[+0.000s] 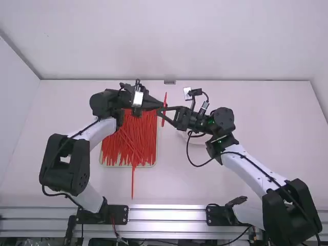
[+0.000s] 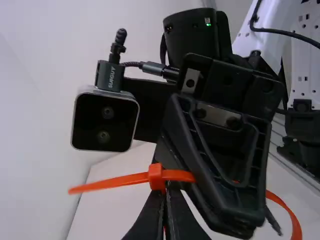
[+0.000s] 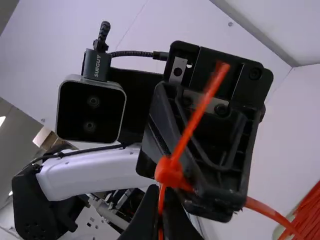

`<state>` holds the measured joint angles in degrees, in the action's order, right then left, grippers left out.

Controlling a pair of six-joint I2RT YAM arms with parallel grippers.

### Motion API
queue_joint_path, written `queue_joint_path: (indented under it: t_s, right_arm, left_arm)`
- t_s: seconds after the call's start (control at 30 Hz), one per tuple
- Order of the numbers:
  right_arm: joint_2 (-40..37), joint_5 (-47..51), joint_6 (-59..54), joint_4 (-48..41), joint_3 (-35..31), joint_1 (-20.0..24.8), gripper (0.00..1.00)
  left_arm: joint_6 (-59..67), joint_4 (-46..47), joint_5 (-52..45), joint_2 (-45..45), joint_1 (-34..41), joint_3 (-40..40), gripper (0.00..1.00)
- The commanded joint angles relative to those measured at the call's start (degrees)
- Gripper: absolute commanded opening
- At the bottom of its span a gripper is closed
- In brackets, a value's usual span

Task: Fasten the cable tie

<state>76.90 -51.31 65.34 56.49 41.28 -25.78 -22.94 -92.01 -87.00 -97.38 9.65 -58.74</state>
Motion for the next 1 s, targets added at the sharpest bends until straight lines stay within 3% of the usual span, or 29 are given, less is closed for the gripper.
queue_joint_path:
  t_s: [0.0,0.27,0.57,0.83,0.97]
  right_arm:
    - [-0.5,2.1,0.4,0.8,1.2,1.4,0.00]
    - [-0.5,1.6,1.6,1.8,1.2,4.5,0.00]
    - [-0.5,-0.5,1.9,1.8,1.2,5.1,0.00]
    - [-0.5,-7.0,2.4,1.6,1.1,6.0,0.18]
    - [-0.5,-6.9,2.4,1.9,1.1,5.9,0.23]
  left_arm:
    - [0.2,-0.6,-2.7,0.4,0.9,0.3,0.01]
    - [1.1,-0.7,-2.7,0.4,1.7,2.2,0.01]
    - [1.7,-0.4,-1.9,0.4,1.5,2.5,0.01]
    - [-0.2,-0.4,-1.9,0.4,-0.6,1.7,0.01]
    - [-1.7,-0.7,-1.9,0.4,-0.7,1.7,0.01]
